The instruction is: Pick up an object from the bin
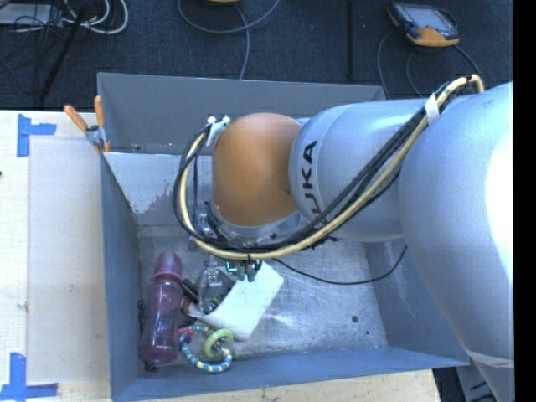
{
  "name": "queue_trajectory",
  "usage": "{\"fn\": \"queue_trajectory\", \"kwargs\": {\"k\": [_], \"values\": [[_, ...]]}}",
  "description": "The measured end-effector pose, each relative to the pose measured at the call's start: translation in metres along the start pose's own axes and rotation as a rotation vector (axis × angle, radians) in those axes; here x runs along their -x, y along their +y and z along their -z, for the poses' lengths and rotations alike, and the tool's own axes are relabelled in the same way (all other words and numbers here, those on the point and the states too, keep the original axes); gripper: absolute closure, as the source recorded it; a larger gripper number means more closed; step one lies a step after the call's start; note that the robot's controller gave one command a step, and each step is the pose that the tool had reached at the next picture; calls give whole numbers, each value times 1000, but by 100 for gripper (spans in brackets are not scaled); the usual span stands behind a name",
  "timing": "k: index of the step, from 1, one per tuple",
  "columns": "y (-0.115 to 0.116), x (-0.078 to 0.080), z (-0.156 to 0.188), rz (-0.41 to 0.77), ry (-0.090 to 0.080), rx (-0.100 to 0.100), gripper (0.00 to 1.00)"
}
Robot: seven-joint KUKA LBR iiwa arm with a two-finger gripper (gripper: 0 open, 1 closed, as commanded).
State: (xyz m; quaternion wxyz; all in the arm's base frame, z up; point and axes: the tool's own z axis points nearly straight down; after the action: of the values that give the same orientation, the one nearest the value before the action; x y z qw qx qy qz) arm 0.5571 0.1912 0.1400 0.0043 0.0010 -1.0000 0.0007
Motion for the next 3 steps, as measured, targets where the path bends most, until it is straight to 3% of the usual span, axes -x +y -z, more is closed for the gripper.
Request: {"fn": "queue_trajectory", "kwargs": {"k": [1,2,3], "values": [[0,2,3,-3,-6,1,0],[22,-19,-43,-35,-14,3,0],[26,19,-66,355,-16,4,100]]}}
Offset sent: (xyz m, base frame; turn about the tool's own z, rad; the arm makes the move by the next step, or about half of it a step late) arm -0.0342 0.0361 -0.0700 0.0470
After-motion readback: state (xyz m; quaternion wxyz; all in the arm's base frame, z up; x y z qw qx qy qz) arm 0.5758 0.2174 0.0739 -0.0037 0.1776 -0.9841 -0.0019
